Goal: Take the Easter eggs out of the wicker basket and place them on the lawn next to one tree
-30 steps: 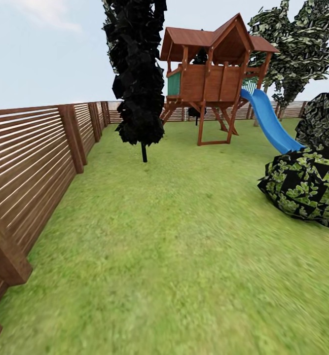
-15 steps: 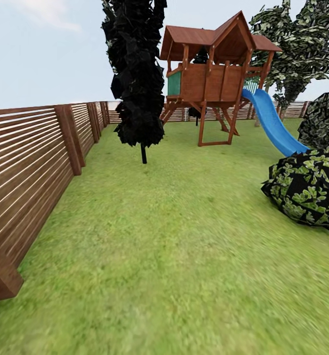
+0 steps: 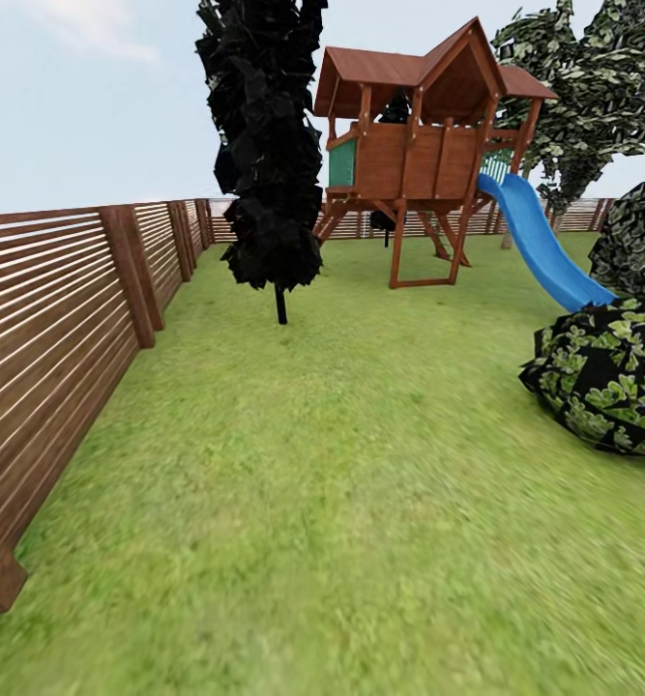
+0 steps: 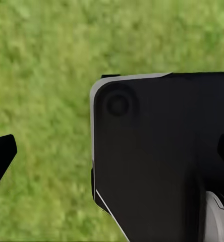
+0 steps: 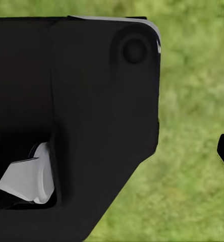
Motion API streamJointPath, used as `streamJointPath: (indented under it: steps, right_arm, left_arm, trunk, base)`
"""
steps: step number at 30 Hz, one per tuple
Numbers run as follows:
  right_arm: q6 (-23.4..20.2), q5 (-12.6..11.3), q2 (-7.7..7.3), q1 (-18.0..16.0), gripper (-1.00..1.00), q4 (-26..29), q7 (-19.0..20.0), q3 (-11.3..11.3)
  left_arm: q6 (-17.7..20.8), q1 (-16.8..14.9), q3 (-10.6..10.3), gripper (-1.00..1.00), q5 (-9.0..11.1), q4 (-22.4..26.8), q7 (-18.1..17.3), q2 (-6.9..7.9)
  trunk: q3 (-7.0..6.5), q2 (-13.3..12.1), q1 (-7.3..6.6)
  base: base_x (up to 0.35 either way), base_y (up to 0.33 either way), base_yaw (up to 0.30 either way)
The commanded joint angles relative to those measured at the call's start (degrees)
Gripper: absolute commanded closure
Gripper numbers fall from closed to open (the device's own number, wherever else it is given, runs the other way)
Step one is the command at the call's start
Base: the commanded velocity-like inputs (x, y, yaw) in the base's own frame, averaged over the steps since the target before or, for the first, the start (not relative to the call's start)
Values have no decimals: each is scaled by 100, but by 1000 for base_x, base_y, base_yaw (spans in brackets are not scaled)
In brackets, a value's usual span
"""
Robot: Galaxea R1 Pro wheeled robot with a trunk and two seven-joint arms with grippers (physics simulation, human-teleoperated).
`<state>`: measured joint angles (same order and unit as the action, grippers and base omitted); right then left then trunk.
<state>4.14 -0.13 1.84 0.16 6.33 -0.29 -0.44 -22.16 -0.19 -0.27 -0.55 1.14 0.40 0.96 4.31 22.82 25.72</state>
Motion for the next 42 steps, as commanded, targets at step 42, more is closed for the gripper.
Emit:
streamJointPath:
  steps: [42]
  right_arm:
    - [-1, 22, -155, 2, -100, -9, -6, 15]
  left_arm:
    - [-16, -1, 1, -100, 1, 0, 11, 1]
  trunk:
    - [10, 10, 6]
  base:
    - [291, 0, 0]
